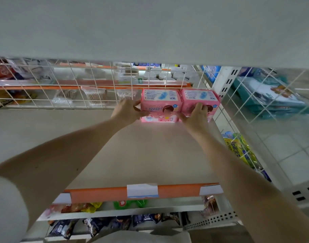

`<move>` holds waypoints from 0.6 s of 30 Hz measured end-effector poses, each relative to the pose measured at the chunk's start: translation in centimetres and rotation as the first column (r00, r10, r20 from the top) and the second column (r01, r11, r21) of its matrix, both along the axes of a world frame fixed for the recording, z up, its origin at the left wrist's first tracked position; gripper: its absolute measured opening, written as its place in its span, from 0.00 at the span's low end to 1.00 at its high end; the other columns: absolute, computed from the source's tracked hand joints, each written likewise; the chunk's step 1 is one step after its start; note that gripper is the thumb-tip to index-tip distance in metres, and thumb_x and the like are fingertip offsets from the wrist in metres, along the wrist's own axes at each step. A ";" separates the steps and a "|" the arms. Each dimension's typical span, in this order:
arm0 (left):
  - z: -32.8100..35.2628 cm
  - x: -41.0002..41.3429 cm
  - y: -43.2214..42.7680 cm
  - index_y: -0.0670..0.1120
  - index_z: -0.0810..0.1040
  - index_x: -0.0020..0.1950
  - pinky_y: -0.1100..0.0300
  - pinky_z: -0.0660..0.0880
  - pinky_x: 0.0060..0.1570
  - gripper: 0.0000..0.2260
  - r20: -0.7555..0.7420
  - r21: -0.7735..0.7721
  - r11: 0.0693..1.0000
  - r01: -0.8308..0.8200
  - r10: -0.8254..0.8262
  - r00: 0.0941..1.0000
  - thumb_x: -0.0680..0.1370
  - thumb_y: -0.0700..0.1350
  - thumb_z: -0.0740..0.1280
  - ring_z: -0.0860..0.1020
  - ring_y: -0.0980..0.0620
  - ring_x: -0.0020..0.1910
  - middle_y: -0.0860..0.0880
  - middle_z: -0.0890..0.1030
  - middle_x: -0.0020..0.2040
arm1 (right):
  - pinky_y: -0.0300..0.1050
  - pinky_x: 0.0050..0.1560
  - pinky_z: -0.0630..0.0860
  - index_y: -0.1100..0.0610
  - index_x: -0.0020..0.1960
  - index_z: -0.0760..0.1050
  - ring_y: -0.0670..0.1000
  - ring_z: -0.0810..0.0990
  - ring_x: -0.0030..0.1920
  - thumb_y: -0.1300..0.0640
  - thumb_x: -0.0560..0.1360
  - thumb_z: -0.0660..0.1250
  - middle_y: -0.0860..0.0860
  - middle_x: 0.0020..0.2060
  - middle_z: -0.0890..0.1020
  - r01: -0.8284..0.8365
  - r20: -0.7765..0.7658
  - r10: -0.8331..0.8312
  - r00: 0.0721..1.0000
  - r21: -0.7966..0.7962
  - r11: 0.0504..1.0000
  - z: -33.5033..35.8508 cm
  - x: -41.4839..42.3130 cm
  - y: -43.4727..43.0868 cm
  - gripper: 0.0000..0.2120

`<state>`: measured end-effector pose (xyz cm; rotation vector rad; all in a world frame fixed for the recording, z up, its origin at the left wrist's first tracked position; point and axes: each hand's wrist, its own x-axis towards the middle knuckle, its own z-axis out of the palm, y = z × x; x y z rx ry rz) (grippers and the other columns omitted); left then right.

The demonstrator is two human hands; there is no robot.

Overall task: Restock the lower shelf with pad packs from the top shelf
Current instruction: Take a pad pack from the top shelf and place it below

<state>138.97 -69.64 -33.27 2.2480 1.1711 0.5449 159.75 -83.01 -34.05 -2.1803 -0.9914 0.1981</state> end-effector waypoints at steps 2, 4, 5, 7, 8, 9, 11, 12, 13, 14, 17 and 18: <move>0.0 -1.3 -0.3 0.53 0.77 0.69 0.58 0.79 0.51 0.28 -0.013 0.037 0.999 0.021 -0.021 1.000 0.72 0.60 0.75 0.83 0.56 0.42 0.56 0.86 0.43 | 0.59 0.62 0.76 0.57 0.66 0.66 0.56 0.75 0.62 0.46 0.75 0.70 0.55 0.61 0.74 -0.056 -0.029 0.056 0.998 -0.019 0.998 0.4 0.3 -0.7 0.26; -0.4 -2.8 -0.5 0.53 0.76 0.70 0.54 0.78 0.56 0.29 -0.041 0.100 0.995 -0.005 0.009 0.999 0.72 0.62 0.73 0.81 0.54 0.51 0.56 0.86 0.49 | 0.52 0.57 0.76 0.55 0.60 0.69 0.53 0.78 0.57 0.50 0.77 0.67 0.51 0.55 0.78 -0.114 -0.021 0.113 0.993 -0.064 0.991 0.9 0.3 -1.9 0.15; -0.6 -3.5 -0.7 0.53 0.77 0.69 0.53 0.78 0.56 0.27 -0.038 0.123 0.992 -0.035 0.040 0.998 0.73 0.63 0.72 0.81 0.54 0.53 0.57 0.86 0.50 | 0.48 0.54 0.75 0.55 0.60 0.70 0.51 0.78 0.55 0.51 0.78 0.66 0.49 0.54 0.78 -0.130 0.000 0.131 0.991 -0.085 0.988 1.1 0.1 -2.6 0.14; -0.7 -4.5 -1.4 0.54 0.79 0.66 0.52 0.80 0.53 0.23 -0.015 0.161 0.985 -0.062 0.066 0.998 0.75 0.63 0.70 0.82 0.52 0.52 0.58 0.86 0.50 | 0.47 0.52 0.75 0.55 0.61 0.69 0.50 0.79 0.53 0.51 0.79 0.65 0.49 0.54 0.78 -0.135 0.045 0.141 0.989 -0.105 0.985 1.6 -0.6 -3.7 0.14; -0.6 -4.9 -1.8 0.55 0.80 0.65 0.53 0.80 0.50 0.21 -0.013 0.184 0.982 -0.045 0.048 0.999 0.76 0.62 0.69 0.83 0.51 0.50 0.58 0.86 0.51 | 0.48 0.53 0.76 0.56 0.62 0.69 0.51 0.79 0.54 0.51 0.79 0.65 0.49 0.55 0.78 -0.139 0.065 0.146 0.987 -0.106 0.985 1.8 -1.0 -4.2 0.15; -0.7 -5.1 -2.3 0.55 0.79 0.65 0.55 0.80 0.47 0.20 -0.022 0.204 0.979 -0.012 0.017 1.000 0.77 0.62 0.68 0.83 0.52 0.48 0.58 0.85 0.52 | 0.48 0.53 0.75 0.57 0.62 0.69 0.52 0.79 0.55 0.51 0.79 0.65 0.50 0.57 0.78 -0.149 0.086 0.158 0.984 -0.107 0.983 2.0 -1.4 -4.6 0.16; -0.7 -5.5 -3.3 0.57 0.78 0.67 0.56 0.79 0.46 0.19 -0.058 0.236 0.969 0.072 -0.060 0.997 0.78 0.61 0.66 0.83 0.53 0.50 0.59 0.83 0.55 | 0.45 0.52 0.71 0.58 0.64 0.69 0.53 0.77 0.59 0.50 0.79 0.66 0.53 0.61 0.76 -0.175 0.138 0.191 0.972 -0.121 0.977 2.6 -2.6 -5.5 0.17; -0.8 -5.6 -3.7 0.57 0.76 0.69 0.54 0.79 0.49 0.21 -0.087 0.244 0.963 0.116 -0.097 0.991 0.78 0.62 0.65 0.81 0.53 0.54 0.58 0.81 0.60 | 0.43 0.53 0.68 0.58 0.65 0.69 0.53 0.75 0.61 0.50 0.79 0.66 0.53 0.62 0.75 -0.173 0.157 0.191 0.969 -0.123 0.977 2.8 -3.5 -5.9 0.18; -0.9 -5.8 -4.1 0.57 0.73 0.71 0.50 0.78 0.53 0.23 -0.123 0.243 0.956 0.166 -0.139 0.983 0.79 0.63 0.63 0.78 0.52 0.60 0.57 0.78 0.65 | 0.42 0.54 0.65 0.59 0.65 0.69 0.53 0.74 0.63 0.51 0.80 0.66 0.54 0.64 0.74 -0.167 0.179 0.185 0.966 -0.107 0.980 3.0 -4.3 -6.3 0.18; -1.0 -5.9 -4.5 0.56 0.69 0.74 0.47 0.77 0.57 0.25 -0.162 0.235 0.947 0.220 -0.185 0.969 0.79 0.63 0.63 0.74 0.51 0.67 0.55 0.73 0.71 | 0.41 0.56 0.64 0.59 0.66 0.69 0.53 0.72 0.64 0.52 0.80 0.65 0.55 0.65 0.73 -0.157 0.199 0.171 0.965 -0.084 0.984 3.1 -5.3 -6.8 0.18; -1.0 -6.4 -6.2 0.53 0.58 0.80 0.44 0.69 0.69 0.33 -0.238 0.266 0.895 0.359 -0.301 0.924 0.78 0.65 0.61 0.65 0.46 0.75 0.52 0.62 0.79 | 0.48 0.65 0.67 0.61 0.67 0.68 0.56 0.69 0.66 0.53 0.78 0.63 0.56 0.66 0.72 -0.145 0.245 0.145 0.959 -0.016 0.989 3.0 -8.4 -8.1 0.20; -0.8 -6.8 -6.8 0.53 0.57 0.80 0.44 0.67 0.70 0.35 -0.243 0.290 0.878 0.381 -0.318 0.917 0.78 0.67 0.59 0.64 0.45 0.75 0.52 0.61 0.79 | 0.52 0.66 0.67 0.61 0.68 0.68 0.57 0.69 0.67 0.51 0.77 0.63 0.56 0.67 0.72 -0.143 0.235 0.143 0.961 -0.016 0.990 2.8 -9.3 -8.5 0.23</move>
